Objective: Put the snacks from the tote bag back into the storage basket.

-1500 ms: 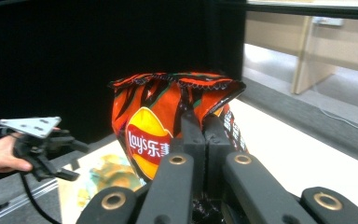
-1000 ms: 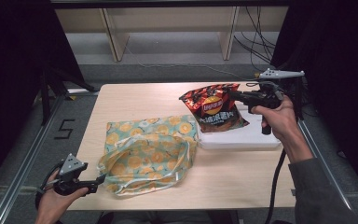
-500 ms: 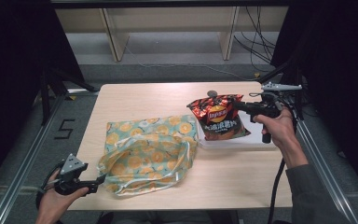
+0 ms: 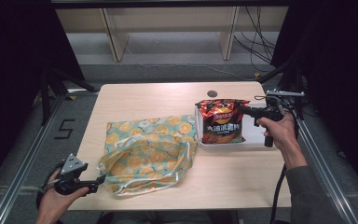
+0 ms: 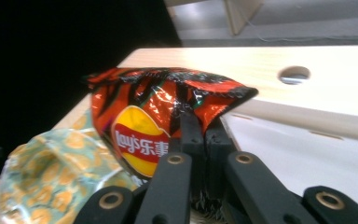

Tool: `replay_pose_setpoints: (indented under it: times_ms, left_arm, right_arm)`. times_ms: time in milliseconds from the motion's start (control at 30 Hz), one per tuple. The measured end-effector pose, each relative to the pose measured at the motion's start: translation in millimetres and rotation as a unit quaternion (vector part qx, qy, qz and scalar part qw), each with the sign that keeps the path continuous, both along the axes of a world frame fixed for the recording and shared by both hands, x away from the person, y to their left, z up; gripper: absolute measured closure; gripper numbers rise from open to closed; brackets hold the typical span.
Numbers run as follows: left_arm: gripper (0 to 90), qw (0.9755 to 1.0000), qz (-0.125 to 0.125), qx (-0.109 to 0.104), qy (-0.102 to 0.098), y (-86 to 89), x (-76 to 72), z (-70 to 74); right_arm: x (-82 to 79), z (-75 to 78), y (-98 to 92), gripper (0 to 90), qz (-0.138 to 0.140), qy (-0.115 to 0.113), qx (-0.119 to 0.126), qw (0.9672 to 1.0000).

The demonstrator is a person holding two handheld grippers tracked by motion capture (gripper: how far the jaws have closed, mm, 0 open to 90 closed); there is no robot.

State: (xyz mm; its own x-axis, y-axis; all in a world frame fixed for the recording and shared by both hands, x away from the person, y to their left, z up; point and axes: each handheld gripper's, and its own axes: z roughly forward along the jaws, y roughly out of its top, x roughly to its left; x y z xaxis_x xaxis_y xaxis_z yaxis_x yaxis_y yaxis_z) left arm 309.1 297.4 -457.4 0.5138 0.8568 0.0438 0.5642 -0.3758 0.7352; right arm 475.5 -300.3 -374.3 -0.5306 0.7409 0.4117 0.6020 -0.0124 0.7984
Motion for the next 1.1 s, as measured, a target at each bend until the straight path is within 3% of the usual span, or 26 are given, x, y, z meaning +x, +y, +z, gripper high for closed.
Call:
replay_pose_setpoints:
  times_ms: [33, 67, 100, 133, 200, 267, 300, 367, 400, 433, 533, 667, 733, 767, 800, 867, 900, 933, 967, 1100]
  left_arm:
    - [17.9, 0.9999, -0.009, 0.013, 0.003, 1.8, 0.2, 1.4]
    - [17.9, 0.9989, -0.037, 0.023, -0.015, 4.2, 4.9, 1.6]
    - [17.9, 0.9993, -0.032, 0.017, -0.013, 3.4, 4.5, 0.9]
    - [17.9, 0.9991, -0.033, 0.025, -0.008, 4.0, 4.0, 1.7]
    - [18.0, 0.9989, -0.038, 0.025, -0.009, 4.4, 4.6, 1.7]
    - [18.0, 0.9991, -0.037, 0.013, -0.016, 4.0, 5.3, 1.1]
    - [18.0, 0.9990, -0.039, 0.022, -0.009, 6.4, 5.2, 2.2]
    - [18.0, 0.9989, -0.039, 0.024, -0.012, 6.9, 5.6, 2.2]
    - [18.0, 0.9992, -0.035, 0.021, -0.005, 7.3, 4.6, 2.0]
    - [18.0, 0.9992, -0.035, 0.021, -0.005, 7.3, 4.6, 2.0]
    - [18.0, 0.9988, -0.037, 0.029, -0.011, 8.1, 5.2, 3.1]
    - [18.1, 0.9991, -0.034, 0.023, -0.010, 7.4, 5.6, 1.8]
    - [18.5, 0.9990, -0.032, 0.030, -0.006, 7.7, 4.3, 2.9]
    - [18.9, 0.9990, -0.037, 0.023, -0.011, 8.0, 5.6, 2.0]
    - [18.9, 0.9990, -0.035, 0.024, -0.010, 8.3, 5.3, 2.4]
    - [18.9, 0.9989, -0.038, 0.023, -0.014, 8.7, 6.2, 2.0]
    - [18.9, 0.9994, -0.028, 0.011, -0.016, 7.5, 5.9, 1.3]
    - [18.9, 0.9989, -0.037, 0.024, -0.013, 9.5, 6.4, 2.9]
    - [18.9, 0.9993, -0.026, 0.025, -0.005, 9.3, 4.3, 3.9]
    - [18.9, 0.9993, -0.031, 0.019, -0.011, 9.6, 6.0, 2.5]
  right_arm:
    - [1.8, -1.5, -3.8, 89.3, 0.002, -0.007, -0.005, 1.0000]
    - [2.9, -3.1, -5.2, 89.2, -0.006, -0.003, -0.004, 1.0000]
    - [5.3, -4.4, -7.7, 88.9, -0.007, -0.012, -0.016, 0.9998]
    - [5.4, -4.1, -9.3, 88.8, -0.008, -0.012, -0.020, 0.9997]
    - [6.1, -4.1, -10.5, 88.6, -0.010, -0.005, -0.018, 0.9998]
    - [10.2, -7.0, -13.4, 87.6, -0.006, -0.008, -0.018, 0.9998]
    - [10.9, -6.6, -13.2, 86.4, -0.015, 0.006, -0.011, 0.9998]
    - [12.2, -6.7, -14.2, 86.0, -0.014, 0.007, -0.013, 0.9998]
    - [14.9, -8.9, -14.0, 85.0, -0.017, 0.004, -0.019, 0.9997]
    - [14.4, -8.8, -11.6, 84.7, -0.018, 0.020, -0.009, 0.9996]
    - [17.1, -10.7, -9.6, 84.3, -0.022, 0.019, -0.026, 0.9992]
    - [24.5, -11.8, -8.4, 84.9, -0.023, -0.004, -0.051, 0.9984]
    - [25.0, -11.8, -5.1, 85.0, -0.035, 0.007, -0.050, 0.9981]
    - [26.6, -11.6, -6.5, 84.9, -0.031, -0.007, -0.062, 0.9976]
    - [26.9, -11.7, -4.2, 84.9, -0.036, 0.001, -0.054, 0.9979]
    - [29.7, -12.6, -3.9, 84.3, -0.033, -0.005, -0.059, 0.9977]
    - [28.5, -12.1, -1.5, 84.2, -0.047, 0.009, -0.052, 0.9975]
    - [29.7, -12.2, -2.0, 84.2, -0.046, 0.010, -0.055, 0.9974]
    - [31.5, -12.8, -2.0, 84.2, -0.048, 0.005, -0.059, 0.9971]
    - [38.2, -15.3, 1.1, 83.7, -0.046, -0.007, -0.079, 0.9958]
